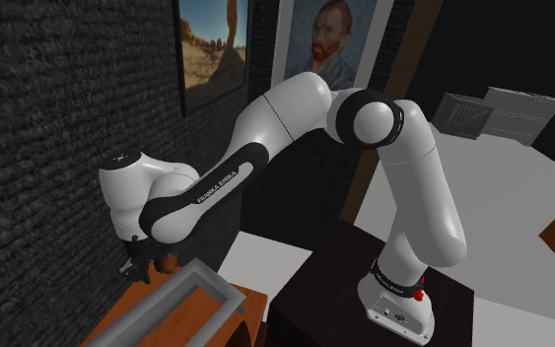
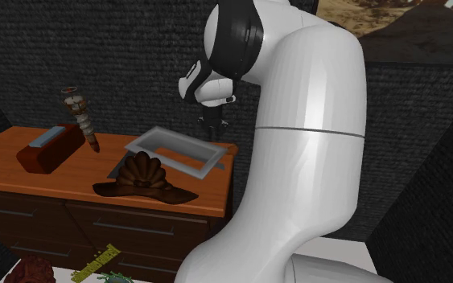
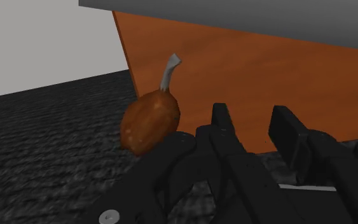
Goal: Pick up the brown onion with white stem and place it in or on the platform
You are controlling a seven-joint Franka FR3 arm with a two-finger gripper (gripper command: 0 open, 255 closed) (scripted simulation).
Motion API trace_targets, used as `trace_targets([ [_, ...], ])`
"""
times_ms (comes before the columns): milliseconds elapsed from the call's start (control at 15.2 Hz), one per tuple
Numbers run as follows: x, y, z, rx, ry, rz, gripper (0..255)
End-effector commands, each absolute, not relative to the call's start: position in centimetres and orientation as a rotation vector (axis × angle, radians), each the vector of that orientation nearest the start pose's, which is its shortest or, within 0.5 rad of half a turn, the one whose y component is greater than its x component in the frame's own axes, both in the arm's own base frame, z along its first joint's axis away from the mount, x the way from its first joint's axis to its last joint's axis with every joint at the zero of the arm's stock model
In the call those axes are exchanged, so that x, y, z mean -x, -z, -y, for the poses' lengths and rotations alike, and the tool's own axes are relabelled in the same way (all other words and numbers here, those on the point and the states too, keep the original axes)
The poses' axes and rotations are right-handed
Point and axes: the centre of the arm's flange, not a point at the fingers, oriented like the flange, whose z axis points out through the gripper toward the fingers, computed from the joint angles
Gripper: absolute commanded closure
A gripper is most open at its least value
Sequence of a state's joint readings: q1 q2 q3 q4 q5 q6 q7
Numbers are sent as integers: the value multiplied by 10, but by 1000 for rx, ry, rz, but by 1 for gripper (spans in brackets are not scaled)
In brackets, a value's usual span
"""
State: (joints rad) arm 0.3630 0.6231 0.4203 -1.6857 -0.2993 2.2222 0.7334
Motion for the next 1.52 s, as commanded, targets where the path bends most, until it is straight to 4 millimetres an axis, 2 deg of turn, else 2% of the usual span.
trace_targets([
  [0,-505,-259,-446,3140,-31,264,255],
  [462,-505,-259,-446,3140,-31,264,255],
  [528,-505,-259,-446,3140,-31,264,0],
  [924,-532,-243,-376,3105,138,315,0],
  [990,-533,-242,-372,3103,148,317,0],
  [1452,-537,-202,-373,3103,148,317,0],
])
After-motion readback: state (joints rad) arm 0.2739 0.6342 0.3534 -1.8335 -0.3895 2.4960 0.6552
